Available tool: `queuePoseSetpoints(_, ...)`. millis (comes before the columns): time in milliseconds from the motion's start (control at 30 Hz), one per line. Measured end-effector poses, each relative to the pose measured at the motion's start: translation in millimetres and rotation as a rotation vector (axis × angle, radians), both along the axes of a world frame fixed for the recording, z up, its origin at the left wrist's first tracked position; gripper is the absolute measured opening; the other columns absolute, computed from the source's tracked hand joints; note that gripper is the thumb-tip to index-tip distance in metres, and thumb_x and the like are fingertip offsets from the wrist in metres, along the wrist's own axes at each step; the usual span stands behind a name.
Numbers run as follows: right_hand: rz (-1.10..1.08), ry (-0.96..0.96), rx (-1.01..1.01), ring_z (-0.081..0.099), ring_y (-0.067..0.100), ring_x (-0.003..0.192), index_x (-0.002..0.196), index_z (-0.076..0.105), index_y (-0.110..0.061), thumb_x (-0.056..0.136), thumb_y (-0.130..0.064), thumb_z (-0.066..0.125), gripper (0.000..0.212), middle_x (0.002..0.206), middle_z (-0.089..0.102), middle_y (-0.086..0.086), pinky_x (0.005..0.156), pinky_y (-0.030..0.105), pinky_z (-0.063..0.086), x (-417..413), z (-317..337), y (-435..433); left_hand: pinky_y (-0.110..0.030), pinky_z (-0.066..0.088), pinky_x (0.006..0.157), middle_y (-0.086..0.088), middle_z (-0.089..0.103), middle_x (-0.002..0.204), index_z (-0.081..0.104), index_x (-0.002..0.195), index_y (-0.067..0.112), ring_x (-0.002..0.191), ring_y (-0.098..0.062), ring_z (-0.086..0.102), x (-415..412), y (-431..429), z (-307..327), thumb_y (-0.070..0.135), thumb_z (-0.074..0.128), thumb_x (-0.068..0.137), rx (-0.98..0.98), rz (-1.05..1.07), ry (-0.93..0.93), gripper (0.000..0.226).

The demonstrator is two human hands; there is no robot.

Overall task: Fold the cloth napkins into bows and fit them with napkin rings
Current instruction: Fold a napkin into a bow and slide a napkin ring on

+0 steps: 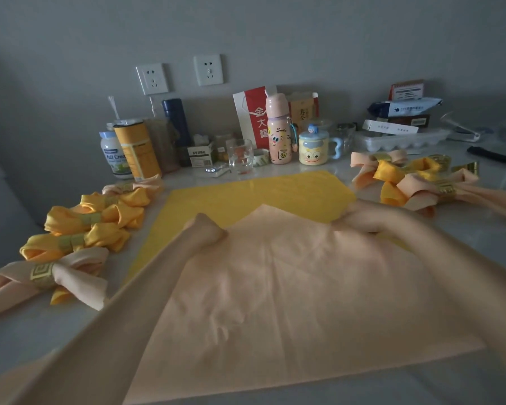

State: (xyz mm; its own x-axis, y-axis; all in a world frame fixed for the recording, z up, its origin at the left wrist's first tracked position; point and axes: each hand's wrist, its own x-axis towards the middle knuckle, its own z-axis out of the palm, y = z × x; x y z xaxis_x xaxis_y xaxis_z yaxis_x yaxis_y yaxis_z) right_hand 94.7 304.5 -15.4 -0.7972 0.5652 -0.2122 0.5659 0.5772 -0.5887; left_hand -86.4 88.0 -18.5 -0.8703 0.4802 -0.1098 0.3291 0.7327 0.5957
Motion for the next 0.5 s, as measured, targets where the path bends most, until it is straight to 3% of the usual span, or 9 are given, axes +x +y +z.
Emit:
queuePoseSetpoints(67, -0.005, 0.042, 0.017, 0.059, 0.021, 0.081, 0.100, 0.062, -0.011, 0.089, -0.022, 0.056, 0.017, 0.093, 0.063, 0.007, 0.071, 0.029, 0.046, -16, 0, -7, -0.031, 0.043, 0.066, -0.023, 0.066, 0.104, 0.068, 0.102, -0.007, 0.096, -0.035, 0.062, -5, 2, -6, 0.018, 0.069, 0.083, 0.027, 0.006, 0.015, 0.031)
queuePoseSetpoints(133, -0.025, 0.023, 0.042, 0.053, 0.019, 0.065, 0.091, 0.059, -0.011, 0.090, -0.025, 0.057, 0.014, 0.077, 0.056, 0.006, 0.055, 0.025, 0.038, -31, 3, -15, -0.028, 0.042, 0.068, -0.021, 0.066, 0.106, 0.071, 0.098, -0.003, 0.095, -0.033, 0.062, -11, 2, -9, 0.019, 0.069, 0.084, 0.034, 0.000, 0.004, 0.026)
queuePoseSetpoints(233, -0.046, -0.006, 0.046, 0.049, 0.020, 0.062, 0.077, 0.054, -0.012, 0.087, -0.030, 0.061, 0.022, 0.073, 0.051, 0.005, 0.049, 0.024, 0.033, -52, 1, -20, -0.030, 0.046, 0.077, -0.018, 0.064, 0.114, 0.066, 0.110, 0.000, 0.100, -0.031, 0.061, -18, 5, -7, 0.014, 0.062, 0.088, 0.011, -0.013, -0.044, 0.026)
queuePoseSetpoints(267, -0.048, -0.002, 0.041, 0.047, 0.019, 0.059, 0.070, 0.050, -0.013, 0.085, -0.029, 0.063, 0.026, 0.069, 0.048, 0.004, 0.048, 0.024, 0.032, -54, -1, -21, -0.031, 0.047, 0.079, -0.017, 0.064, 0.111, 0.064, 0.111, 0.001, 0.094, -0.029, 0.061, -18, 4, -6, 0.014, 0.059, 0.090, -0.024, -0.022, -0.054, 0.025)
queuePoseSetpoints(333, -0.057, -0.003, 0.029, 0.043, 0.017, 0.053, 0.064, 0.046, -0.013, 0.082, -0.025, 0.067, 0.030, 0.063, 0.044, 0.003, 0.046, 0.023, 0.029, -61, -4, -21, -0.029, 0.043, 0.062, -0.013, 0.059, 0.082, 0.062, 0.093, 0.005, 0.066, -0.023, 0.052, -19, 9, -1, 0.014, 0.057, 0.090, -0.037, -0.011, -0.045, 0.010)
queuePoseSetpoints(400, -0.050, 0.036, 0.001, 0.044, 0.014, 0.053, 0.066, 0.050, -0.014, 0.083, -0.023, 0.066, 0.025, 0.064, 0.047, 0.002, 0.046, 0.022, 0.028, -67, -3, -22, -0.025, 0.032, 0.048, -0.008, 0.049, 0.065, 0.058, 0.079, 0.008, 0.053, -0.017, 0.042, -21, 16, -3, 0.012, 0.058, 0.089, 0.037, -0.021, -0.055, 0.010)
queuePoseSetpoints(500, -0.013, 0.124, -0.026, 0.048, 0.016, 0.062, 0.080, 0.063, -0.005, 0.088, -0.022, 0.060, 0.019, 0.073, 0.054, 0.004, 0.050, 0.023, 0.031, -76, -4, -23, -0.024, 0.038, 0.054, -0.012, 0.063, 0.083, 0.070, 0.090, 0.009, 0.069, -0.024, 0.058, -25, 20, -16, 0.008, 0.063, 0.084, 0.192, -0.034, -0.018, 0.009)
